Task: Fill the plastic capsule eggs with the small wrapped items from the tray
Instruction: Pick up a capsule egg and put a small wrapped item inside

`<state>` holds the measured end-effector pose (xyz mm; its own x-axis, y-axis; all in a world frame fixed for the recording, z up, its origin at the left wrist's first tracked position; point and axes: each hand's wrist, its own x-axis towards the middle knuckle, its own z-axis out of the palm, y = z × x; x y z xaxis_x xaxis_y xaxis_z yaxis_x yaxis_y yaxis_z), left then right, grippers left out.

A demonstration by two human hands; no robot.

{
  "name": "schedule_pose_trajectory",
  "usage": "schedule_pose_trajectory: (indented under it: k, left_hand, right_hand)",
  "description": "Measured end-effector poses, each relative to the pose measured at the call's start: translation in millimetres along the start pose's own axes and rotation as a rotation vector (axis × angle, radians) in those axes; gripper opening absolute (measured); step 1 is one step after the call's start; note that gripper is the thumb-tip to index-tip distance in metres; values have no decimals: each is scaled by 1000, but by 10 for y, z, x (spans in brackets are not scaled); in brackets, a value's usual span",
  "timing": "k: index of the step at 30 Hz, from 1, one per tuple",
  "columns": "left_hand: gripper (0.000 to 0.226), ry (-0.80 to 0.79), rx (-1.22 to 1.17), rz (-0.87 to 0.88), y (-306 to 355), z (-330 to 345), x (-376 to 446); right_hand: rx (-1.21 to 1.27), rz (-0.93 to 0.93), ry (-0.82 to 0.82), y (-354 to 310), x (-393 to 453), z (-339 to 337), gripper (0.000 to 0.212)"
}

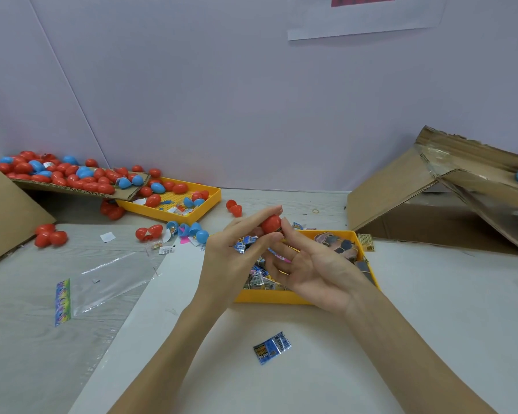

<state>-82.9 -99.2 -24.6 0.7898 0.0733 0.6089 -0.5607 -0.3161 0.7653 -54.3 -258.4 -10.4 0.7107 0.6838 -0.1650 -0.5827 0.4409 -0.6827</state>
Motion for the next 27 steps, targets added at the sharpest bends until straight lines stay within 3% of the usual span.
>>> schedule_pose_trajectory:
  k: [17,27]
  left_hand:
    - [33,-37,-244,-97,-22,7,-4]
    - [30,-17,-217,-152,-5,-91,21]
  right_hand:
    - [4,-56,63,48,-21,78,32]
    - [15,-139,63,94,-10,125,37]
